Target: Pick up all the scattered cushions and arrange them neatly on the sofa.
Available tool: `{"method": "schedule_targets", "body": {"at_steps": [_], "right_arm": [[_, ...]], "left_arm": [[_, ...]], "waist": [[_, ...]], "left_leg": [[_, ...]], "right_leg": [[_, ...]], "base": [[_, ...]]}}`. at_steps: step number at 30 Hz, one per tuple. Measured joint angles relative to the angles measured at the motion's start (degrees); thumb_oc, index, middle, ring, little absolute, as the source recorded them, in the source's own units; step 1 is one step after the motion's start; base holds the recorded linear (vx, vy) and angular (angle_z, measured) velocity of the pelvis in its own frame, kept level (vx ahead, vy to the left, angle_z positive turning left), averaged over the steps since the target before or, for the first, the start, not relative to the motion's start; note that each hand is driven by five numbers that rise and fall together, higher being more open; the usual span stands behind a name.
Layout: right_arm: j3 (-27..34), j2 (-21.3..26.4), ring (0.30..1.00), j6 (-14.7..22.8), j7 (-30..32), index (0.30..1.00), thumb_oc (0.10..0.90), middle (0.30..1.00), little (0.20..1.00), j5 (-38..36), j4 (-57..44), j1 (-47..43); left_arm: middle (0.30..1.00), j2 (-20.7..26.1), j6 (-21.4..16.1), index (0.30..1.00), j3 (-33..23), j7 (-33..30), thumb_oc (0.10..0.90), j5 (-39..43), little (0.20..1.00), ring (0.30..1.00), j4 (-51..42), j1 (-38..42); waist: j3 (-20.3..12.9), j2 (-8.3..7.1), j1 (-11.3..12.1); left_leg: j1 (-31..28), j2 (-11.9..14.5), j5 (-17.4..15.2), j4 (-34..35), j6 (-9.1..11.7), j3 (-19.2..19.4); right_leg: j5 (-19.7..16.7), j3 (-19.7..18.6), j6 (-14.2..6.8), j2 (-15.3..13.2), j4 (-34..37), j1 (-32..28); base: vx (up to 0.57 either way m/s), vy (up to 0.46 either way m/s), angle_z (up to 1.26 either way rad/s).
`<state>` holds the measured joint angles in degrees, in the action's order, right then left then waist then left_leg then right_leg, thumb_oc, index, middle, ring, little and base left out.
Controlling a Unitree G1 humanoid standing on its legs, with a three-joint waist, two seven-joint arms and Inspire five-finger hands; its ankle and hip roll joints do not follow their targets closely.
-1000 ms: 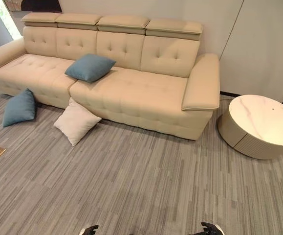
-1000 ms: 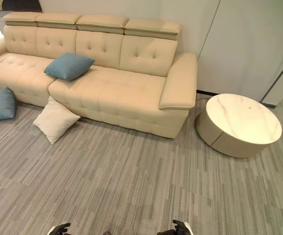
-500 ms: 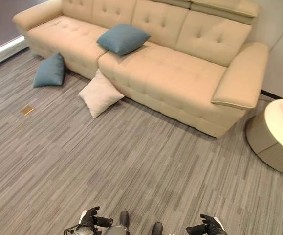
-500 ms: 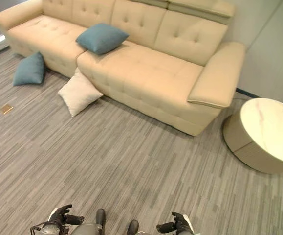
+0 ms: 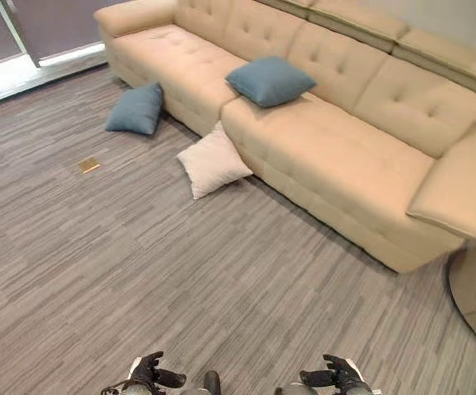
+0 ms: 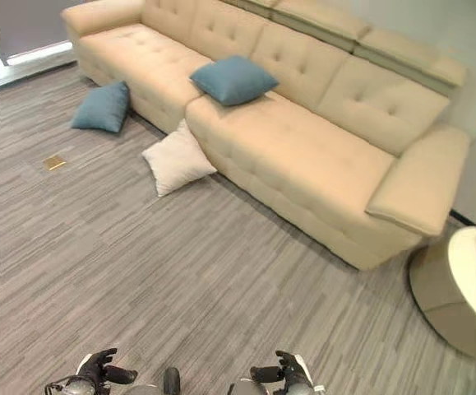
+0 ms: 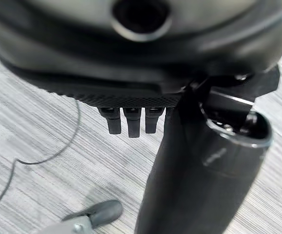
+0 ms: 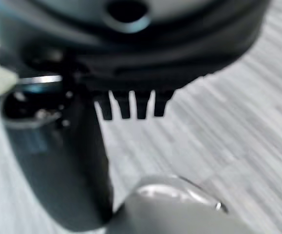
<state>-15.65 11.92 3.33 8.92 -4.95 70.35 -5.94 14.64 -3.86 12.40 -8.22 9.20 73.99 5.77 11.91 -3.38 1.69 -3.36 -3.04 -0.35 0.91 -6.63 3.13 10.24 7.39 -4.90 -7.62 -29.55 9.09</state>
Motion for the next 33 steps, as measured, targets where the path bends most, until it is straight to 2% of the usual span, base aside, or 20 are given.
{"method": "schedule_targets", "body": {"at_steps": [1,2,4,6,9,10,11,12,14,16,17,18,19,22,23,25,26,30,31,33], "right_arm": [[0.04,0.0,0.9,-0.04,0.0,0.9,0.8,0.9,0.9,-0.01,0.0,-0.25],[-0.07,-0.01,0.9,0.0,-0.02,0.9,0.8,0.9,0.9,0.0,0.03,-0.71],[0.62,-0.37,0.9,0.14,-0.15,0.9,0.8,0.9,0.9,-0.43,-0.82,-0.69],[0.62,-0.65,0.9,0.4,-0.12,0.9,0.8,0.9,0.9,-0.43,-1.07,-1.25],[1.38,-0.69,0.9,0.26,-0.09,0.9,0.8,0.9,0.9,-0.41,-0.88,-1.06],[1.61,-0.54,0.9,0.19,-0.09,0.9,0.8,0.9,0.9,-0.43,-0.77,-0.44],[1.68,-0.3,0.9,-0.15,-0.15,0.9,0.8,0.9,0.9,-0.4,-0.69,-0.11],[1.76,-0.28,0.9,-0.29,-0.14,0.9,0.8,0.9,0.9,-0.39,-0.61,-0.07],[2.16,-0.05,0.9,-0.72,-0.15,0.9,0.8,0.9,0.9,-0.41,0.94,0.72],[2.11,0.47,0.9,-0.99,-0.1,0.9,0.8,0.9,0.9,-0.64,1.43,1.17],[1.86,0.94,0.9,-0.97,-0.07,0.9,0.8,0.9,0.9,-0.78,0.99,0.84],[1.82,1.17,0.9,-0.95,-0.03,0.9,0.8,0.9,0.9,-0.97,1.18,1.06],[1.43,1.07,0.9,-1.26,-0.03,0.9,0.8,0.9,0.9,-1.06,1.36,0.92],[1.04,0.87,0.9,-1.25,-0.04,0.9,0.8,0.9,0.9,-1.7,1.26,0.87],[1.07,0.93,0.9,-1.3,-0.02,0.9,0.8,0.9,0.9,-2.08,1.31,1.2],[1.08,1.16,0.9,-1.46,-0.02,0.9,0.8,0.9,0.9,-2.09,1.41,1.43],[1.09,1.26,0.9,-1.43,-0.02,0.9,0.8,0.9,0.9,-2.08,1.41,1.11],[0.95,1.27,0.9,-1.58,-0.06,0.9,0.8,0.9,0.9,-1.99,1.49,1.7],[0.96,1.28,0.9,-1.53,-0.07,0.9,0.8,0.9,0.9,-1.91,1.36,1.62],[1.36,1.4,0.9,-1.51,-0.11,0.9,0.8,0.9,0.9,-1.17,1.81,2.07]], "left_arm": [[0.9,-0.04,0.03,0.9,0.15,0.01,0.8,-0.09,0.9,0.9,0.03,-0.11],[0.9,-0.36,0.26,0.9,0.14,0.02,0.8,-0.24,0.9,0.9,0.27,-0.62],[0.9,-0.31,0.47,0.9,0.08,0.13,0.8,-0.41,0.9,0.9,1.82,-0.74],[0.9,-0.38,0.5,0.9,0.01,0.19,0.8,-0.43,0.9,0.9,2.48,-1.55],[0.9,-0.36,0.49,0.9,0.08,0.18,0.8,-0.43,0.9,0.9,2.37,-2.96],[0.9,-0.54,0.48,0.9,0.3,0.17,0.8,-0.46,0.9,0.9,2.3,-3.32],[0.9,-0.86,0.47,0.9,0.37,0.27,0.8,-0.5,0.9,0.9,2.27,-3.81],[0.9,-0.91,0.47,0.9,0.31,0.32,0.8,-0.52,0.9,0.9,2.34,-4.01],[0.9,-0.82,0.46,0.9,0.06,0.64,0.8,-0.96,0.9,0.9,2.36,-3.76],[0.9,-0.83,0.39,0.9,-0.08,0.86,0.8,-0.94,0.9,0.9,2.34,-3.11],[0.9,-0.78,0.35,0.9,-0.14,0.92,0.8,-0.93,0.9,0.9,2.22,-2.93],[0.9,-0.59,0.42,0.9,-0.17,0.91,0.8,-0.92,0.9,0.9,1.9,-1.26],[0.9,-0.29,0.41,0.9,-0.21,0.86,0.8,-0.92,0.9,0.9,1.85,-1.08],[0.9,0.62,0.31,0.9,-0.17,0.78,0.8,-0.93,0.9,0.9,1.18,0.17],[0.9,0.81,0.36,0.9,0.12,0.81,0.8,-0.94,0.9,0.9,1.15,1.41],[0.9,0.89,0.31,0.9,0.44,0.84,0.8,-0.99,0.9,0.9,0.63,1.58],[0.9,0.78,0.39,0.9,0.45,0.94,0.8,-1.22,0.9,0.9,-0.19,1.39],[0.9,0.31,0.48,0.9,0.6,1.27,0.8,-2.3,0.9,0.9,0.05,0.88],[0.9,0.06,0.52,0.9,0.62,1.34,0.8,-2.57,0.9,0.9,0.05,-0.53],[0.9,-0.65,0.75,0.9,0.07,1.44,0.8,-2.55,0.9,0.9,0.61,-2.57]], "waist": [[0.16,-0.03,0.09],[0.38,0.31,0.0],[0.69,0.4,-1.73],[0.72,-0.39,-2.43],[0.64,-1.2,-2.57],[0.47,-0.71,-2.56],[-0.14,0.51,-2.51],[-0.28,0.76,-2.49],[-1.04,-0.06,-2.42],[-1.61,-0.82,-2.49],[-1.7,-1.04,-2.38],[-1.44,-1.44,-2.68],[-1.31,-1.91,-2.34],[-0.28,-2.97,-2.63],[0.43,-3.42,-2.56],[0.87,-3.13,-2.43],[1.7,-2.06,-2.38],[2.52,0.39,-2.34],[2.16,1.08,-2.32],[1.69,1.95,-2.35]], "left_leg": [[-0.41,-0.11,-0.13,0.35,-0.17,-0.74],[-1.05,-0.02,-0.27,1.11,-0.37,-2.5],[-1.83,0.05,0.01,2.0,-0.24,-5.45],[-3.19,-0.43,-0.32,2.54,0.06,-6.94],[-5.81,-1.12,-2.53,3.17,1.52,-9.75],[-6.86,-0.48,-3.49,3.1,2.13,-11.0],[-7.4,1.16,-4.48,1.4,3.82,-11.63],[-7.5,1.78,-4.92,0.49,4.57,-11.62],[-4.95,1.6,-6.09,-8.64,7.27,-10.71],[-0.3,0.94,-7.93,-18.86,9.61,-9.0],[3.35,1.0,-7.89,-25.16,10.14,-8.12],[7.52,1.7,-7.79,-32.12,10.56,-5.08],[8.46,2.27,-8.02,-32.76,10.6,-3.38],[11.19,4.19,-8.31,-30.13,10.15,-0.73],[12.04,4.07,-8.18,-23.62,9.67,0.08],[12.83,3.89,-6.26,-14.62,9.79,1.23],[13.62,4.16,-2.38,-8.44,9.75,1.17],[15.59,4.41,4.0,-4.19,11.5,1.85],[15.62,4.69,5.81,-4.94,10.53,2.8],[12.2,4.75,5.7,-3.56,8.18,2.07]], "right_leg": [[-0.06,0.07,0.11,0.64,1.95,0.75],[-0.53,-0.76,0.78,2.99,6.4,1.68],[-2.72,-3.17,1.46,6.4,12.03,3.88],[-5.91,-4.52,1.85,7.57,15.02,5.42],[-12.11,-4.0,2.32,6.97,17.62,5.29],[-13.4,-2.78,5.07,7.36,18.08,3.81],[-12.26,-1.48,6.46,8.64,19.64,1.77],[-12.06,-1.0,7.02,9.12,20.27,0.72],[-13.24,0.72,8.85,9.4,25.87,-4.91],[-13.91,1.69,9.97,8.91,28.84,-7.2],[-12.76,1.62,11.59,8.99,29.42,-7.76],[-13.19,2.25,11.98,8.95,30.35,-8.23],[-13.12,2.24,12.3,8.92,30.73,-8.58],[-11.89,3.11,13.56,8.82,32.0,-10.62],[-11.27,3.2,13.26,8.42,32.93,-11.79],[-11.03,3.24,12.45,8.34,34.37,-12.99],[-11.02,3.36,11.85,8.73,34.84,-14.27],[-9.29,3.05,9.95,9.49,34.52,-17.03],[-8.11,2.19,8.74,9.49,34.51,-18.38],[-5.67,0.24,7.32,9.41,32.99,-20.03]], "base": [[0.29,-0.037,0.64],[0.24,-0.038,0.53],[0.23,-0.045,0.74],[0.24,-0.082,0.57],[0.22,-0.104,0.52],[0.27,-0.12,0.56],[0.34,-0.172,0.48],[0.28,-0.161,0.51],[0.13,-0.115,0.45],[0.07,-0.106,0.18],[0.15,-0.119,0.2],[0.13,-0.078,0.09],[0.15,-0.047,0.22],[0.15,0.015,0.17],[0.24,0.07,0.19],[0.26,0.087,0.08],[0.28,0.108,-0.11],[0.25,0.127,-0.13],[0.41,0.261,-0.35],[0.28,0.189,-0.43]]}}
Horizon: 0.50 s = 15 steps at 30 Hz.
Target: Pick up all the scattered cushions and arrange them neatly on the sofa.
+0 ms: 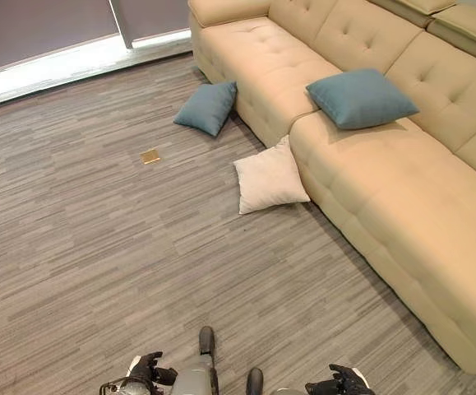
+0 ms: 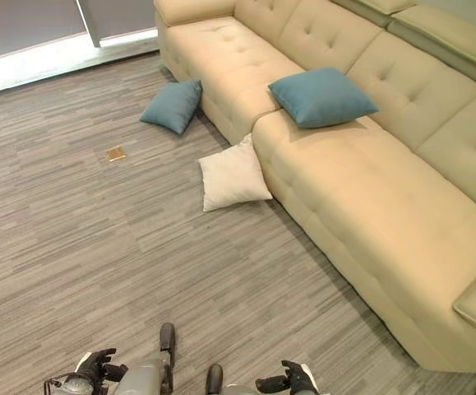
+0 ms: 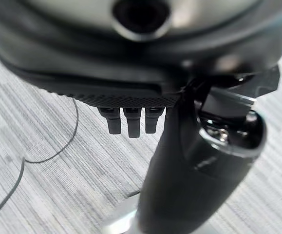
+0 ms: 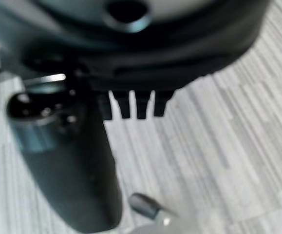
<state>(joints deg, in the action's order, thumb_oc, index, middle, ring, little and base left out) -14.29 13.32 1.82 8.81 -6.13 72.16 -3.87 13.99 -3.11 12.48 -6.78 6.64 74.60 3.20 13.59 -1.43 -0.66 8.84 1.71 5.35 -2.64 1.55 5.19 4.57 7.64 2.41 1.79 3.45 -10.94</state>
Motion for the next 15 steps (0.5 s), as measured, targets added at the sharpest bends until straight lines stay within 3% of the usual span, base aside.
{"method": "schedule_targets", "body": {"at_steps": [1,2,3,5,6,8,11,13,15], "right_arm": [[-0.14,-0.11,0.9,0.0,0.01,0.9,0.8,0.9,0.9,0.6,0.14,0.39],[-0.25,-0.4,0.9,0.16,-0.09,0.9,0.8,0.9,0.9,1.26,-0.22,1.1],[1.44,-0.49,0.9,0.3,0.18,0.9,0.8,0.9,0.9,1.04,-0.99,1.42],[0.92,-0.17,0.9,0.42,0.08,0.9,0.8,0.9,0.9,1.22,-1.19,1.08],[0.96,0.08,0.9,0.18,0.12,0.9,0.8,0.9,0.9,1.41,-1.14,0.75],[0.31,0.05,0.9,0.3,0.36,0.9,0.8,0.9,0.9,1.37,-1.24,0.37],[-0.21,1.34,0.9,0.47,0.2,0.9,0.8,0.9,0.9,2.42,-1.67,-0.63],[0.0,1.63,0.9,0.19,0.15,0.9,0.8,0.9,0.9,2.77,-2.2,-1.29],[0.0,1.75,0.9,0.35,0.1,0.9,0.8,0.9,0.9,3.06,-3.38,-1.71]], "left_arm": [[0.9,-0.24,0.16,0.9,0.05,-0.01,0.8,0.02,0.9,0.9,0.54,-1.07],[0.9,-0.29,0.8,0.9,0.04,-0.04,0.8,0.02,0.9,0.9,1.13,-1.2],[0.9,-0.23,0.8,0.9,0.0,-0.16,0.8,0.01,0.9,0.9,1.13,-1.5],[0.9,0.7,1.07,0.9,0.37,-0.2,0.8,0.02,0.9,0.9,1.47,-0.94],[0.9,1.2,1.03,0.9,0.61,-0.18,0.8,0.01,0.9,0.9,1.44,-0.74],[0.9,1.47,0.67,0.9,0.74,-0.19,0.8,0.01,0.9,0.9,0.48,0.22],[0.9,1.38,0.67,0.9,0.75,-0.16,0.8,0.02,0.9,0.9,-0.77,0.21],[0.9,0.95,0.58,0.9,0.62,-0.16,0.8,0.05,0.9,0.9,-0.69,0.55],[0.9,0.62,1.0,0.9,0.45,-0.09,0.8,0.04,0.9,0.9,-0.17,0.58]], "waist": [[-0.53,0.01,0.1],[-1.18,-0.47,-0.07],[-1.44,-0.86,-0.06],[-1.97,-2.01,-0.09],[-2.25,-2.95,-0.08],[-2.14,-2.78,0.51],[-1.84,-1.97,0.48],[-1.79,-1.36,0.2],[-1.65,-1.6,-0.7]], "left_leg": [[-1.76,-0.55,2.54,1.03,-2.75,0.69],[-4.39,-1.77,1.12,2.48,-3.93,1.4],[-5.95,-2.31,0.8,3.59,-4.48,1.78],[-8.11,-3.97,-0.34,3.92,-5.91,2.35],[-10.17,-5.59,-1.14,4.06,-7.0,2.12],[-12.34,-6.03,-3.32,4.55,-9.66,2.28],[-14.9,-5.87,-3.39,6.04,-8.53,2.85],[-16.08,-5.21,-5.41,7.02,-8.28,3.7],[-16.62,-4.92,-5.75,7.12,-7.1,4.2]], "right_leg": [[2.16,-0.6,-1.19,-0.28,-2.38,-0.31],[5.66,-0.58,-3.9,-2.96,-13.3,3.53],[8.25,-0.43,-4.98,-4.47,-23.05,7.17],[8.87,-1.45,-6.42,-7.0,-35.44,11.89],[8.95,-1.82,-7.18,-9.31,-46.41,16.01],[9.04,-1.46,-7.14,-10.77,-48.17,19.38],[9.0,1.74,-7.21,-12.18,-40.83,21.8],[8.17,4.27,-6.58,-11.09,-30.8,23.12],[3.96,4.62,-6.77,-9.5,-22.96,26.27]], "base": [[0.22,0.194,-0.41],[0.27,0.262,-0.3],[0.15,0.191,-0.15],[0.12,0.139,-0.01],[0.19,0.134,0.19],[0.27,0.108,0.07],[0.21,-0.003,-0.11],[0.28,-0.035,-0.29],[0.27,-0.045,-0.2]]}}
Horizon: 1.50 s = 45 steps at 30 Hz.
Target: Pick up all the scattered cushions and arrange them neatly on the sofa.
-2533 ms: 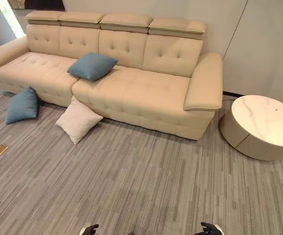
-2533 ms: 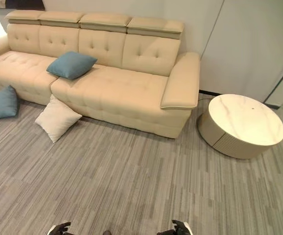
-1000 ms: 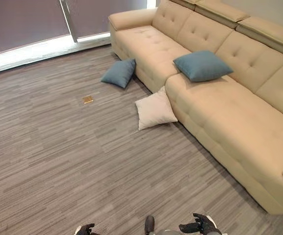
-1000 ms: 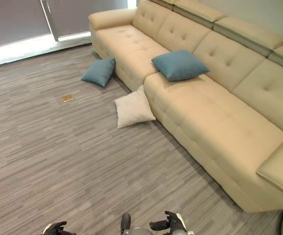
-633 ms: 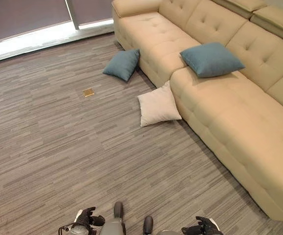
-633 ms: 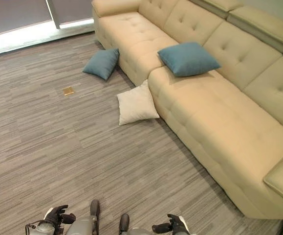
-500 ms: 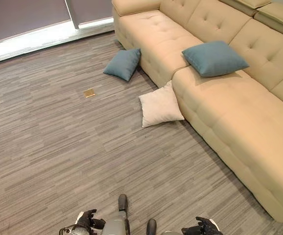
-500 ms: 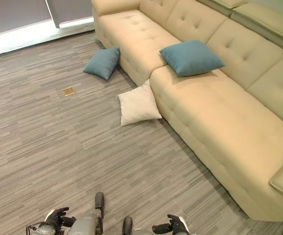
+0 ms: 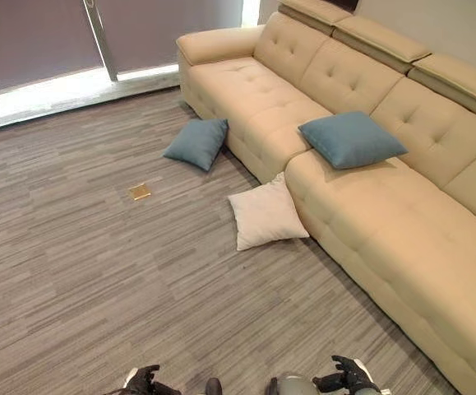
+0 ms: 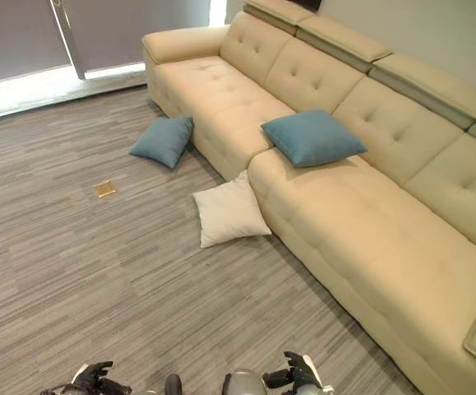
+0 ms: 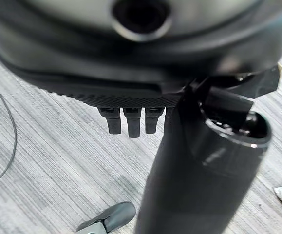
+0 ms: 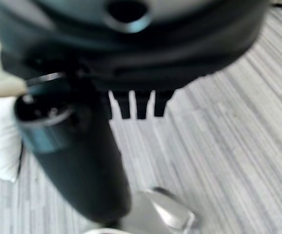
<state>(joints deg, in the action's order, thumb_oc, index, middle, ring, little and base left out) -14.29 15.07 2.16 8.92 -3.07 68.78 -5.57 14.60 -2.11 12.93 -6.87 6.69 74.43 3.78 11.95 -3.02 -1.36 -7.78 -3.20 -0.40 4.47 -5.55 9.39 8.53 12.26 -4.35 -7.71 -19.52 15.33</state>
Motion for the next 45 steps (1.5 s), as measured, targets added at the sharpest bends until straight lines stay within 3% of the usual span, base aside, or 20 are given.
{"method": "schedule_targets", "body": {"at_steps": [3,5,7,8,11,12,14,16,18,20,24,25,28,29,30,34,36,37,44,45], "right_arm": [[-0.29,-0.72,0.9,-0.78,-0.77,0.9,0.8,0.9,0.9,0.04,0.7,1.93],[-0.64,-0.96,0.9,-1.12,-1.3,0.9,0.8,0.9,0.9,0.04,0.69,3.75],[-0.91,-0.92,0.9,-1.09,-1.25,0.9,0.8,0.9,0.9,0.03,0.99,5.31],[-0.84,-0.82,0.9,-0.96,-1.2,0.9,0.8,0.9,0.9,0.03,2.03,5.31],[-0.88,-0.89,0.9,-1.14,-1.24,0.9,0.8,0.9,0.9,0.01,2.67,4.68],[-1.01,-0.63,0.9,-0.89,-1.17,0.9,0.8,0.9,0.9,-0.07,2.31,3.56],[-1.55,0.05,0.9,-0.13,-1.01,0.9,0.8,0.9,0.9,-0.28,2.47,1.98],[-1.58,-0.1,0.9,0.13,-1.02,0.9,0.8,0.9,0.9,-0.49,2.38,0.44],[-1.53,-0.66,0.9,0.13,-1.02,0.9,0.8,0.9,0.9,-0.94,2.26,-1.26],[-1.56,-0.62,0.9,-0.11,-1.01,0.9,0.8,0.9,0.9,-1.46,2.53,-1.25],[-2.48,0.18,0.9,-0.35,-0.8,0.9,0.8,0.9,0.9,-1.56,2.85,-1.07],[-2.53,0.19,0.9,-0.46,-0.85,0.9,0.8,0.9,0.9,-1.55,2.96,-0.86],[-2.64,-0.01,0.9,-0.22,-0.96,0.9,0.8,0.9,0.9,-1.51,2.94,0.75],[-2.52,0.21,0.9,-0.08,-0.83,0.9,0.8,0.9,0.9,-1.34,2.94,1.49],[-2.52,-0.14,0.9,-0.21,-0.8,0.9,0.8,0.9,0.9,-1.16,2.93,1.7],[-2.06,-0.49,0.9,0.12,-0.73,0.9,0.8,0.9,0.9,0.02,1.61,2.98],[-2.61,-0.55,0.9,-0.11,-0.63,0.9,0.8,0.9,0.9,0.36,1.44,2.07],[-2.58,-0.47,0.9,-0.06,-0.51,0.9,0.8,0.9,0.9,0.44,0.46,1.51],[-2.46,-0.05,0.9,0.29,0.05,0.9,0.8,0.9,0.9,0.61,-0.57,-0.47],[-2.22,-0.03,0.9,0.19,0.02,0.9,0.8,0.9,0.9,0.55,-0.98,-0.64]], "left_arm": [[0.9,-0.43,-0.11,0.9,-0.1,0.2,0.8,0.0,0.9,0.9,-0.14,0.18],[0.9,-0.72,-0.24,0.9,0.06,0.19,0.8,-0.07,0.9,0.9,-0.6,0.13],[0.9,-1.43,-0.2,0.9,0.23,0.22,0.8,-0.07,0.9,0.9,-0.49,-1.09],[0.9,-1.84,-0.14,0.9,0.24,0.07,0.8,-0.06,0.9,0.9,-0.29,-1.15],[0.9,-1.61,-0.26,0.9,-0.43,0.02,0.8,-0.03,0.9,0.9,-0.31,-0.83],[0.9,-1.21,-0.71,0.9,-2.13,-0.05,0.8,0.25,0.9,0.9,-0.82,-0.36],[0.9,-1.16,-1.16,0.9,-2.35,-0.21,0.8,0.23,0.9,0.9,-1.31,1.72],[0.9,-1.05,-1.34,0.9,-2.39,-0.12,0.8,0.42,0.9,0.9,-1.33,2.87],[0.9,-0.85,-1.39,0.9,-2.44,-0.09,0.8,1.15,0.9,0.9,-1.78,4.19],[0.9,-0.44,-1.42,0.9,-2.36,-0.16,0.8,1.62,0.9,0.9,-2.92,4.12],[0.9,-0.6,-1.81,0.9,-2.78,-0.09,0.8,2.35,0.9,0.9,-2.94,3.68],[0.9,-1.07,-2.04,0.9,-3.25,-0.12,0.8,2.95,0.9,0.9,-3.01,3.69],[0.9,-1.79,-1.97,0.9,-4.65,-0.13,0.8,2.84,0.9,0.9,-2.37,2.78],[0.9,-1.92,-1.86,0.9,-4.39,-0.12,0.8,2.62,0.9,0.9,-1.9,1.76],[0.9,-1.81,-1.84,0.9,-4.43,-0.27,0.8,2.46,0.9,0.9,-1.11,1.71],[0.9,-0.71,-1.26,0.9,-3.54,-0.65,0.8,2.03,0.9,0.9,0.45,0.77],[0.9,0.87,-1.04,0.9,-2.12,-0.7,0.8,1.99,0.9,0.9,0.79,1.88],[0.9,1.07,-1.01,0.9,-1.86,-0.83,0.8,1.98,0.9,0.9,0.88,1.84],[0.9,0.85,-0.97,0.9,-1.92,-1.24,0.8,2.01,0.9,0.9,0.26,1.41],[0.9,0.82,-0.5,0.9,-1.93,-1.22,0.8,2.03,0.9,0.9,0.58,1.39]], "waist": [[0.37,-0.48,-1.07],[0.26,-0.55,-1.0],[-0.55,0.7,-1.21],[-0.92,1.72,-1.27],[-1.6,0.36,-0.84],[-1.71,-0.96,-0.03],[-1.78,-1.19,0.49],[-1.13,-1.88,0.26],[0.39,-3.29,0.61],[1.18,-3.63,0.88],[1.98,-0.63,0.84],[2.8,0.37,1.82],[2.22,1.39,2.17],[1.03,2.07,2.01],[0.78,1.43,2.18],[-0.5,0.47,1.95],[-0.52,-1.15,2.09],[0.02,-0.53,2.16],[0.7,0.44,1.96],[0.78,-0.34,1.48]], "left_leg": [[-2.32,-0.5,-1.29,0.54,1.16,-0.74],[-4.04,-0.43,-3.42,0.56,2.19,-1.79],[-6.16,1.4,-6.13,-1.15,3.39,-3.7],[-6.05,2.76,-7.14,-2.57,4.43,-4.07],[-1.93,4.44,-7.53,-15.09,6.33,-5.4],[5.52,4.97,-7.74,-29.57,8.57,-5.47],[10.93,5.74,-7.0,-40.52,10.2,-7.15],[14.46,6.32,-7.19,-44.27,9.89,-7.08],[16.09,6.3,-7.46,-39.16,9.5,-5.38],[16.76,5.86,-6.75,-24.19,9.67,-2.66],[19.28,4.95,0.73,-7.73,11.74,-3.69],[19.27,4.32,3.66,-4.71,11.07,-4.17],[17.73,3.89,5.93,-4.6,7.74,-4.25],[16.19,3.88,9.85,-5.29,4.39,-4.21],[14.96,3.13,9.73,-5.12,3.29,-3.36],[8.6,1.51,7.68,-1.53,1.06,-2.13],[7.29,-0.15,5.23,-1.69,-1.71,-2.15],[6.05,-0.1,5.11,-1.68,-1.68,-2.26],[2.38,0.32,2.33,0.1,-2.01,-2.14],[1.94,0.28,2.17,0.4,-1.46,-2.02]], "right_leg": [[-7.33,-1.27,-1.21,1.63,6.66,2.59],[-8.44,-1.83,0.25,2.29,7.07,1.11],[-12.61,-1.62,5.03,3.92,8.4,-1.88],[-11.4,-1.08,5.11,5.08,8.75,-2.61],[-11.49,0.28,6.67,6.4,14.51,-8.39],[-12.34,0.55,9.3,6.74,17.6,-10.96],[-12.67,1.13,10.92,7.79,19.03,-11.92],[-12.41,1.54,11.36,8.05,20.57,-13.28],[-10.55,1.53,11.53,8.2,22.24,-16.08],[-10.12,1.97,10.78,8.54,24.89,-19.05],[-7.39,2.21,9.04,10.56,25.2,-21.05],[-7.44,1.07,8.98,11.12,24.92,-22.39],[-5.75,-0.9,8.37,11.38,24.58,-26.06],[-3.44,-2.32,7.14,11.27,23.52,-27.14],[-2.18,-3.27,6.36,10.29,21.65,-27.07],[4.97,-3.3,0.15,4.66,-6.8,-16.88],[4.65,-4.0,-0.47,1.17,-18.5,-11.03],[5.17,-3.73,-0.55,0.39,-20.24,-9.59],[3.43,0.08,-0.34,-1.92,-2.93,-5.6],[-0.8,-0.02,-1.06,-1.64,4.47,-4.07]], "base": [[0.27,-0.079,0.24],[0.31,-0.12,0.3],[0.37,-0.173,0.21],[0.26,-0.178,0.26],[0.17,-0.179,0.26],[0.08,-0.111,0.02],[0.15,-0.092,-0.05],[0.21,-0.042,0.14],[0.33,0.023,0.24],[0.19,0.044,0.18],[0.33,0.143,-0.06],[0.3,0.172,-0.45],[0.25,0.17,-0.51],[0.36,0.274,-0.5],[0.24,0.212,-0.51],[0.11,0.171,-0.2],[0.15,0.119,0.07],[0.19,0.059,0.07],[0.19,-0.032,-0.04],[0.21,-0.077,-0.01]]}}
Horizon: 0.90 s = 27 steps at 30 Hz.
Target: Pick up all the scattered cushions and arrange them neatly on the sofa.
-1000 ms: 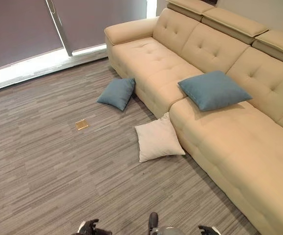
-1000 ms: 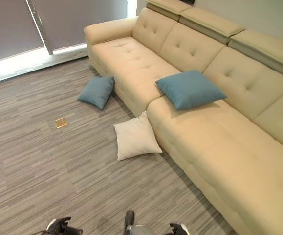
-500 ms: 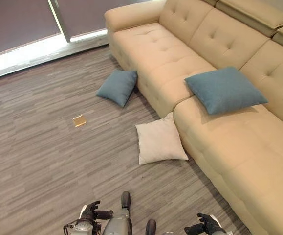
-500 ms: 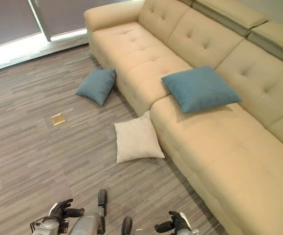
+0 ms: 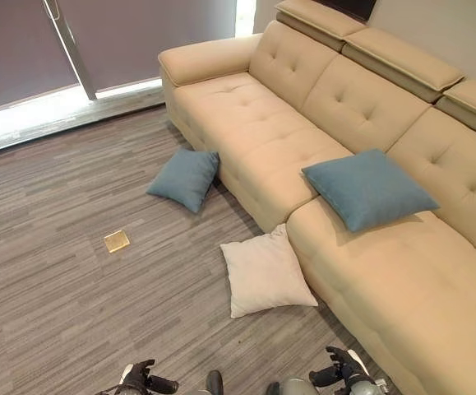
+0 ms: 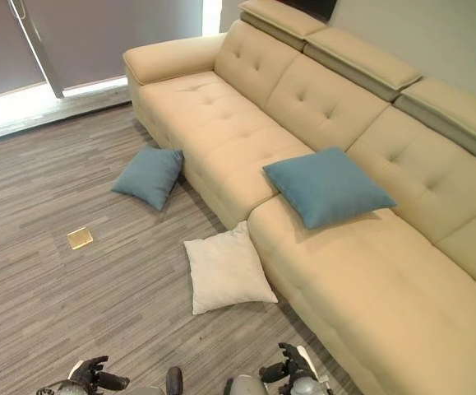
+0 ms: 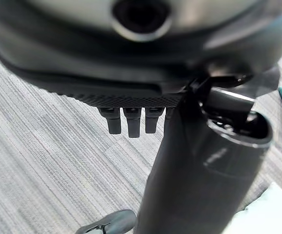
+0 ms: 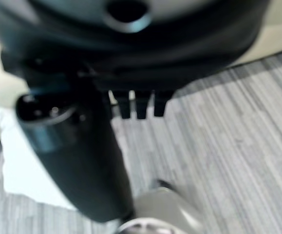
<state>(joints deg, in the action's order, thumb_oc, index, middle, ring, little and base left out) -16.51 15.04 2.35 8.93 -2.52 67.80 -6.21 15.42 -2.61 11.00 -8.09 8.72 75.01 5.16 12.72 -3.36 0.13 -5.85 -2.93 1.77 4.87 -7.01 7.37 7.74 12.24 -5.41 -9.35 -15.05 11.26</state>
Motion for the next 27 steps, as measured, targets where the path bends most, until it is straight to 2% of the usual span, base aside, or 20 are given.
{"method": "schedule_targets", "body": {"at_steps": [2,3,5,6,7,9,10,11,12,13,14,15,16,17,18,20,23,25,26,27], "right_arm": [[0.23,-0.09,0.9,-0.07,-0.03,0.9,0.8,0.9,0.9,-0.02,-0.91,0.0],[0.24,-0.61,0.9,-0.03,-0.05,0.9,0.8,0.9,0.9,-0.02,-1.04,-0.2],[0.26,-0.88,0.9,-0.04,-0.05,0.9,0.8,0.9,0.9,-0.02,-1.03,0.22],[0.25,-0.92,0.9,-0.34,-0.06,0.9,0.8,0.9,0.9,-0.01,-0.55,1.33],[0.24,-0.89,0.9,-0.38,-0.06,0.9,0.8,0.9,0.9,-0.01,-0.55,1.69],[0.24,-0.81,0.9,-0.3,-0.07,0.9,0.8,0.9,0.9,-0.02,-0.75,1.98],[0.25,-0.73,0.9,-0.26,-0.09,0.9,0.8,0.9,0.9,-0.03,-0.75,2.23],[0.28,-0.52,0.9,-0.28,-0.11,0.9,0.8,0.9,0.9,-0.04,-0.69,2.64],[0.32,-0.47,0.9,-0.3,-0.12,0.9,0.8,0.9,0.9,-0.05,-0.71,2.37],[0.7,-0.57,0.9,-0.29,-0.15,0.9,0.8,0.9,0.9,-0.15,-0.69,2.18],[0.96,-0.63,0.9,-0.26,-0.18,0.9,0.8,0.9,0.9,-0.25,-0.56,2.45],[0.89,-0.14,0.9,-0.28,-0.1,0.9,0.8,0.9,0.9,-0.4,-0.63,1.77],[0.73,0.18,0.9,-0.01,-0.03,0.9,0.8,0.9,0.9,-0.66,-0.75,0.96],[0.64,0.16,0.9,-0.07,-0.05,0.9,0.8,0.9,0.9,-0.69,-0.77,0.73],[0.43,0.19,0.9,-0.09,0.01,0.9,0.8,0.9,0.9,-0.84,-0.73,0.39],[0.08,0.38,0.9,-0.2,0.05,0.9,0.8,0.9,0.9,-1.17,-0.74,0.41],[0.09,0.26,0.9,-0.25,0.01,0.9,0.8,0.9,0.9,-1.33,-0.66,0.86],[0.07,0.21,0.9,-0.26,0.05,0.9,0.8,0.9,0.9,-1.32,-0.57,0.43],[0.11,0.44,0.9,-0.25,0.06,0.9,0.8,0.9,0.9,-1.29,-0.39,0.59],[0.22,0.72,0.9,-0.15,0.09,0.9,0.8,0.9,0.9,-1.26,0.05,-0.1]], "left_arm": [[0.9,-0.01,0.05,0.9,-0.01,0.0,0.8,-0.01,0.9,0.9,0.36,-0.18],[0.9,0.0,0.24,0.9,-0.01,0.0,0.8,-0.02,0.9,0.9,0.63,-0.53],[0.9,-0.14,0.27,0.9,0.04,0.08,0.8,-0.04,0.9,0.9,0.58,-0.72],[0.9,-0.61,0.26,0.9,0.04,0.08,0.8,-0.44,0.9,0.9,0.5,-1.08],[0.9,-0.74,0.26,0.9,0.04,0.07,0.8,-0.48,0.9,0.9,0.43,-1.22],[0.9,-0.73,0.18,0.9,-0.04,0.01,0.8,-0.75,0.9,0.9,0.32,-1.7],[0.9,-0.78,0.22,0.9,-0.04,-0.01,0.8,-0.92,0.9,0.9,0.42,-1.45],[0.9,-0.96,0.03,0.9,-0.04,0.05,0.8,-1.03,0.9,0.9,0.63,-0.87],[0.9,-1.04,-0.13,0.9,-0.13,0.01,0.8,-1.01,0.9,0.9,0.65,-0.6],[0.9,-0.92,-0.31,0.9,-0.64,-0.01,0.8,-0.89,0.9,0.9,0.71,0.02],[0.9,-0.55,-0.41,0.9,-0.94,-0.17,0.8,-0.79,0.9,0.9,0.55,0.8],[0.9,-0.23,-0.81,0.9,-1.01,-0.12,0.8,-0.81,0.9,0.9,0.3,0.97],[0.9,-0.2,-0.68,0.9,-0.97,-0.17,0.8,-0.79,0.9,0.9,0.44,2.01],[0.9,-0.04,-0.68,0.9,-0.96,-0.18,0.8,-0.81,0.9,0.9,0.35,2.21],[0.9,0.21,-0.76,0.9,-0.89,-0.22,0.8,-0.85,0.9,0.9,-0.53,2.28],[0.9,0.34,-0.73,0.9,-0.28,-0.27,0.8,-1.01,0.9,0.9,-1.45,2.29],[0.9,0.02,-0.72,0.9,0.34,0.07,0.8,-1.26,0.9,0.9,-1.78,2.83],[0.9,-0.42,-0.79,0.9,1.29,0.01,0.8,-1.45,0.9,0.9,-1.9,3.03],[0.9,-0.71,-0.8,0.9,2.33,0.22,0.8,-1.59,0.9,0.9,-2.15,3.25],[0.9,-1.45,-0.8,0.9,2.22,0.19,0.8,-1.58,0.9,0.9,-2.54,3.11]], "waist": [[0.43,-0.69,-0.39],[0.52,-1.29,-0.92],[0.57,-1.78,-1.35],[0.71,-1.62,-1.21],[0.66,-1.45,-1.15],[0.66,-0.32,-1.17],[0.62,-0.03,-1.42],[0.47,0.25,-1.69],[0.43,0.17,-1.42],[0.62,-0.2,-1.35],[0.9,-0.83,-1.31],[1.06,-0.65,-0.72],[1.31,-0.65,-1.11],[1.46,-0.94,-0.89],[1.69,-1.34,-1.12],[1.67,-1.23,-1.63],[2.08,-1.72,-2.44],[2.46,-2.3,-2.08],[2.52,-2.04,-2.03],[3.27,-0.7,-1.74]], "left_leg": [[-0.76,0.03,-0.65,0.19,0.71,-0.16],[-1.14,0.02,-1.09,0.19,1.43,-0.49],[-1.78,-0.02,-1.6,0.18,2.42,-1.43],[-3.16,0.81,-2.6,0.01,4.12,-2.37],[-3.32,1.33,-2.87,-0.61,4.66,-2.61],[-2.69,3.95,-4.91,-3.49,7.1,-3.21],[-2.27,4.72,-5.3,-4.72,7.55,-3.66],[-0.61,5.77,-6.4,-8.21,8.48,-4.86],[0.26,5.85,-6.3,-10.37,8.82,-4.89],[3.07,5.87,-7.0,-15.89,10.47,-4.84],[6.77,5.76,-7.45,-22.69,11.12,-4.77],[10.5,5.96,-6.62,-30.24,12.05,-4.95],[12.97,6.12,-4.68,-34.72,14.27,-6.22],[13.54,6.15,-3.54,-35.6,14.83,-5.99],[13.89,7.13,-4.67,-35.97,13.22,-3.82],[13.96,8.56,-5.28,-32.32,11.86,-1.66],[13.15,9.23,-5.16,-20.86,11.75,1.48],[13.11,7.41,-4.88,-13.78,12.07,0.06],[12.15,4.87,-3.15,-7.22,11.7,-3.13],[10.72,4.02,-2.2,-5.4,10.3,-4.65]], "right_leg": [[-3.93,-0.35,-0.65,0.64,3.66,1.29],[-7.21,-1.18,-0.62,1.12,6.85,1.5],[-10.92,-1.35,-0.18,1.21,8.28,0.74],[-15.23,-1.4,2.4,2.39,9.88,-1.49],[-15.32,-1.21,3.66,3.07,10.31,-2.1],[-14.71,-0.08,4.89,5.22,11.8,-4.48],[-14.26,0.45,5.41,5.82,11.91,-5.07],[-13.1,2.04,6.16,6.53,12.13,-5.93],[-12.42,1.84,6.44,6.72,12.29,-6.04],[-12.02,1.84,6.87,6.63,12.94,-6.29],[-12.24,1.78,7.18,6.17,13.55,-6.63],[-12.29,1.58,9.18,6.45,13.75,-7.55],[-11.58,1.62,9.4,6.5,13.44,-7.76],[-11.47,1.61,9.47,6.27,13.7,-7.92],[-11.37,2.3,9.8,6.35,14.98,-8.69],[-10.91,3.68,10.7,6.77,15.19,-8.98],[-10.45,5.15,10.59,7.04,16.17,-9.64],[-10.3,4.78,10.3,7.41,16.67,-9.98],[-10.5,4.23,9.58,8.06,17.51,-10.51],[-10.47,2.85,9.37,9.21,17.44,-11.54]], "base": [[0.2,-0.092,0.0],[0.19,-0.107,0.14],[0.22,-0.132,0.28],[0.24,-0.165,0.26],[0.17,-0.12,0.13],[0.2,-0.178,0.09],[0.25,-0.291,0.46],[0.08,-0.196,0.45],[0.08,-0.195,0.45],[-0.01,-0.102,0.25],[0.04,-0.134,0.09],[0.08,-0.158,0.03],[0.19,-0.117,-0.06],[0.13,-0.026,0.11],[0.14,0.008,0.16],[0.09,0.04,0.29],[0.12,0.088,0.35],[0.18,0.17,0.01],[0.19,0.229,-0.56],[0.22,0.301,-0.76]]}}
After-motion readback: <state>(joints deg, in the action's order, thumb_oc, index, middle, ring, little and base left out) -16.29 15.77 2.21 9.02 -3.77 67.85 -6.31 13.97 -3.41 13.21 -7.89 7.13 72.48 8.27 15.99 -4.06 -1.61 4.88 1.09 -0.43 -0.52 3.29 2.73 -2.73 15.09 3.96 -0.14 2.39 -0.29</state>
